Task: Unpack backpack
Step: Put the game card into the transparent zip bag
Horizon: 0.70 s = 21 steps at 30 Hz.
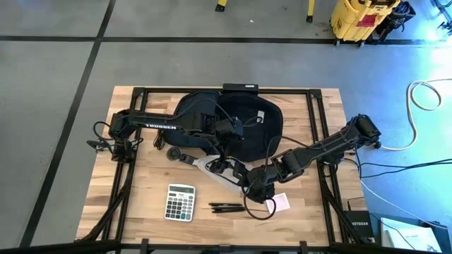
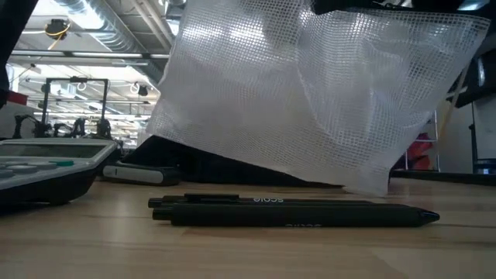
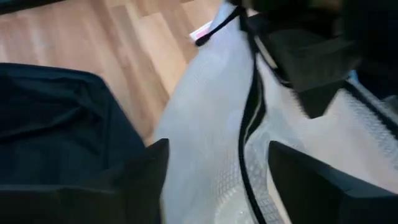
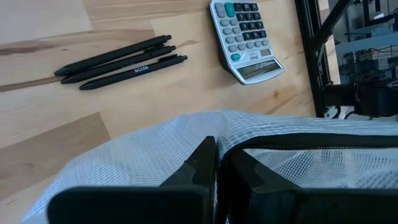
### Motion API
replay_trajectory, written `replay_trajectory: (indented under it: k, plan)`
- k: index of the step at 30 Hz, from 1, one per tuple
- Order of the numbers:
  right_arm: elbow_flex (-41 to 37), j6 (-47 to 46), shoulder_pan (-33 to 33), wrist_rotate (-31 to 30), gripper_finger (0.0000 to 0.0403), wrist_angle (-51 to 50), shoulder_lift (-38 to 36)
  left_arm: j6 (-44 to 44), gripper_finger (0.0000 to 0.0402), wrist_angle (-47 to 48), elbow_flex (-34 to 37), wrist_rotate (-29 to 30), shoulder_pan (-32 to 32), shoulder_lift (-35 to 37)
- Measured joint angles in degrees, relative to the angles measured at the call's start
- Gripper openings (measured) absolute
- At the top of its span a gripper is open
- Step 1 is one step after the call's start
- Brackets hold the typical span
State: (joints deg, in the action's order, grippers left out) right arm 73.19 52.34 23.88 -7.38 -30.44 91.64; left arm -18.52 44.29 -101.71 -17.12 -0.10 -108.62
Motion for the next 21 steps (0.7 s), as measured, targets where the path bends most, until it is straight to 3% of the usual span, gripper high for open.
replay_trajectory:
  k: [3, 6, 8, 11, 15, 21]
  plan:
    - [0.00, -0.01, 0.00, 0.00, 0.0000, -0.02, -0.02, -0.20, 0.0171, 0.05, 0.00, 0.64, 0.00, 0.00]
    - [0.00, -0.27, 0.00, 0.00, 0.0000, -0.02, -0.02, -0.46, 0.0072, 0.09, 0.00, 0.58, -0.02, 0.00]
    - [0.00, -4.41, 0.00, -1.29, 0.0000, 0.60, -0.02, -1.15, 0.0021, 0.27, 0.00, -0.33, -0.12, -0.02]
    - [0.00, -12.34, 0.15, -5.09, 0.0000, 1.88, -0.04, -0.50, 0.0005, 0.87, 0.00, -0.67, -0.65, -0.02]
    - [-0.02, -14.77, 0.17, -4.97, 0.0009, 1.90, -0.04, 0.05, 0.0001, 1.51, 0.00, 0.65, -1.82, -0.02]
    - [-0.04, -24.15, 0.20, -5.63, 0.0067, 1.53, -0.04, 6.69, 0.0000, 2.46, -0.02, 4.87, -2.41, 0.95]
